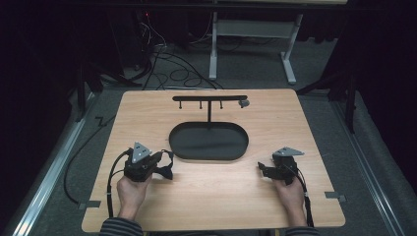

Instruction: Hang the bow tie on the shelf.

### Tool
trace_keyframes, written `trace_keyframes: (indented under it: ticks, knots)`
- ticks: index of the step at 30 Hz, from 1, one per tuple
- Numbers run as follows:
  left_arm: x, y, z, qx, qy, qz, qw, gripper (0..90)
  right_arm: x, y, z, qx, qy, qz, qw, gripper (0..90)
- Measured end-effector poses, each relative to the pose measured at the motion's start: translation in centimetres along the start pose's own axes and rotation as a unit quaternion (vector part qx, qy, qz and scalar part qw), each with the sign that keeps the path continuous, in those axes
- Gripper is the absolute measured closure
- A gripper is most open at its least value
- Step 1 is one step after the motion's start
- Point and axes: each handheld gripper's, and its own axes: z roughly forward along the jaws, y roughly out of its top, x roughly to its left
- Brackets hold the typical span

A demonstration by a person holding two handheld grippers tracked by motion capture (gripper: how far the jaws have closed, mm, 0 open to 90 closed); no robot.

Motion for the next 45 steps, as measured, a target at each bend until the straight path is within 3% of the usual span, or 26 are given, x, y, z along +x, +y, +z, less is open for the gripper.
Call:
trace_keyframes:
  ticks: [23, 45]
  knots:
    - [-0.1, 2.3, -1.0, -0.034, -0.025, -0.007, 0.9991, 88.8, 0.0, 0.0, 0.0, 0.0, 0.002, 0.001, 1.0, 31.4]
    - [-0.8, 4.5, -0.7, -0.04, -0.035, 0.016, 0.9985, 88.8, 0.0, 0.0, 0.0, -0.001, 0.003, 0.002, 1.0, 31.3]
